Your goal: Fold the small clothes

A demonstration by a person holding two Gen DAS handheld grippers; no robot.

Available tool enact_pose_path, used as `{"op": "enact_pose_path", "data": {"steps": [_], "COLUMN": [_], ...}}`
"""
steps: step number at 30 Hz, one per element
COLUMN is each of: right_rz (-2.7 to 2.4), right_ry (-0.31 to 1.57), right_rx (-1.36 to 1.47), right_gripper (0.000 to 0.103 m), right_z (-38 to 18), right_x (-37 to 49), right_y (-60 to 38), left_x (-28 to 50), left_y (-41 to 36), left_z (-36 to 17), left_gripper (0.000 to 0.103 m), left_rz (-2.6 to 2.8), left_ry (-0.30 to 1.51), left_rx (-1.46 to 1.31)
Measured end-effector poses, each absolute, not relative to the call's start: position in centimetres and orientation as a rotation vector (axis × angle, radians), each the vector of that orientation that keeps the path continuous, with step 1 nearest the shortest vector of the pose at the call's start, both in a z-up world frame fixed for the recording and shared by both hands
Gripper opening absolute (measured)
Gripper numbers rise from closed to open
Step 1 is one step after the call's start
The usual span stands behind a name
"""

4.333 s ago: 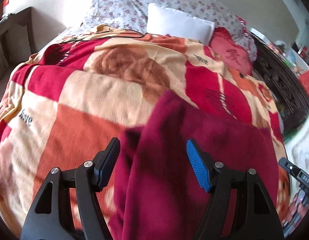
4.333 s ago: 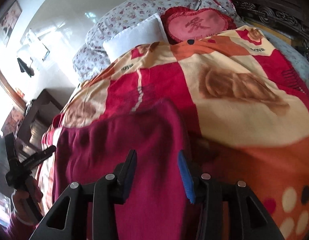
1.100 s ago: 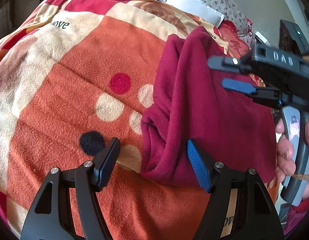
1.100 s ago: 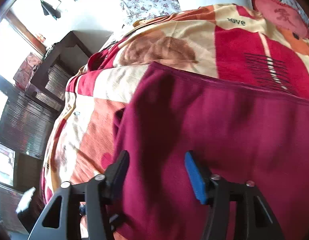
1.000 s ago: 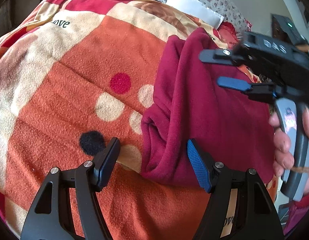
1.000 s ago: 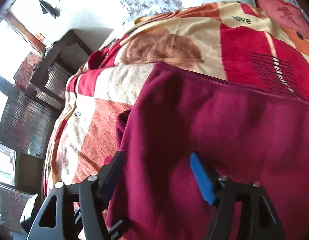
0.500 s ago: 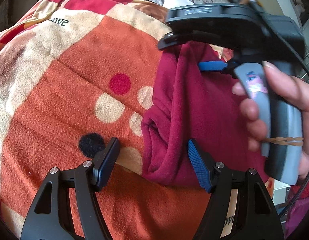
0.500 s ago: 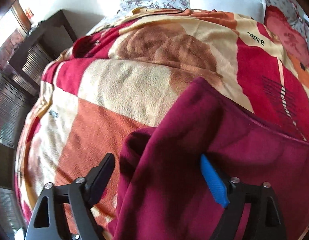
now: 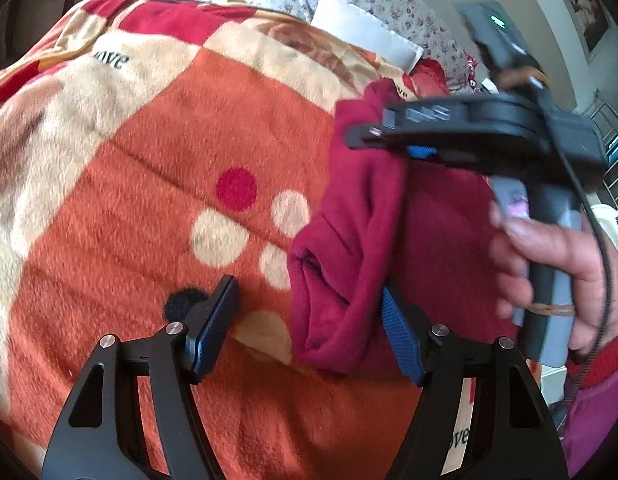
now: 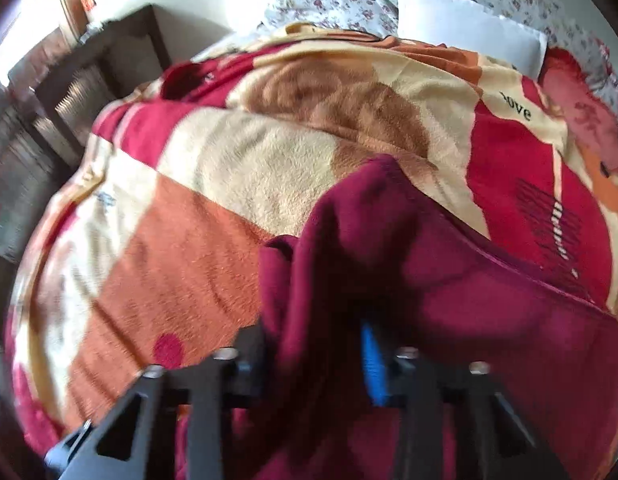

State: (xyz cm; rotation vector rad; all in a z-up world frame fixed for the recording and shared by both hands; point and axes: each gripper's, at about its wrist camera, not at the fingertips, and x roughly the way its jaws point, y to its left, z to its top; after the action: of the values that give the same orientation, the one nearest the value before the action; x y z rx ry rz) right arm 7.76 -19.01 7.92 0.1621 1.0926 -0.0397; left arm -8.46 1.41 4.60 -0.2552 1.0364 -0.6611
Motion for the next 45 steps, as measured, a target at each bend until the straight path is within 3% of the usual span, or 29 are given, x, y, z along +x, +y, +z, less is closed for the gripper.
{"op": "enact_pose_path", "data": {"steps": [1, 4, 9, 22, 24, 29, 32, 33, 34, 36, 39, 45], "right_rz": [-0.006, 0.019, 0.046, 0.029, 0.02, 0.032, 0.008, 0.006, -0.006, -0.01, 0.019, 0.054], "right_ry": [1.076, 1.059, 1.047, 1.107, 1.141, 1.168, 1.163, 1.15, 1.134, 1.107, 1.056, 0.958], "right_rx": [0.192, 0.223, 0.284, 0.243, 0.265, 0.296, 0.213, 0.187, 0.153, 0.138, 0.231, 0.307], "right_gripper": [0.021, 0.019, 0.019, 0.019, 0.02, 0.043, 0.044, 0.043, 0.033, 0.025, 0.017, 0.016], "right_z": [8.4, 8.6, 8.4, 7.4, 6.7, 6.2, 6.4, 6.4, 6.5, 6.7, 7.7, 10.9], "right_x": [7.3, 6.7, 6.3, 8.0, 8.5, 9.5, 9.6, 9.4, 9.1, 8.4, 6.7, 3.5], "right_y": [-19.5, -20.0, -20.4, -19.4, -19.6, -19.3, -18.1, -17.9, -17.7, -17.9, -19.8, -21.9], "left_x": [-8.3, -7.9, -6.7, -5.7, -5.6, -5.5, -5.3, -5.4, -5.4, -5.5, -5.7, -7.0], "left_y": [1.4, 0.8, -0.9, -3.2, -3.5, -3.8, -4.4, -4.6, -4.8, -4.7, -4.2, -5.2], "left_z": [4.8, 5.1, 4.3, 3.8, 3.8, 3.7, 3.7, 3.7, 3.7, 3.8, 4.2, 7.8], "left_gripper": [0.071, 0.071, 0.077, 0.078, 0.078, 0.078, 0.078, 0.076, 0.073, 0.051, 0.03, 0.027], "left_rz": [-0.668, -0.705, -0.724, -0.742, -0.745, -0.738, -0.727, -0.722, -0.721, -0.724, -0.736, -0.751], "left_ry": [1.033, 1.01, 1.045, 1.05, 1.05, 1.047, 1.048, 1.048, 1.049, 1.061, 1.071, 1.003], "left_rx": [-0.254, -0.256, -0.246, -0.259, -0.248, -0.243, -0.237, -0.228, -0.22, -0.235, -0.285, -0.254]}}
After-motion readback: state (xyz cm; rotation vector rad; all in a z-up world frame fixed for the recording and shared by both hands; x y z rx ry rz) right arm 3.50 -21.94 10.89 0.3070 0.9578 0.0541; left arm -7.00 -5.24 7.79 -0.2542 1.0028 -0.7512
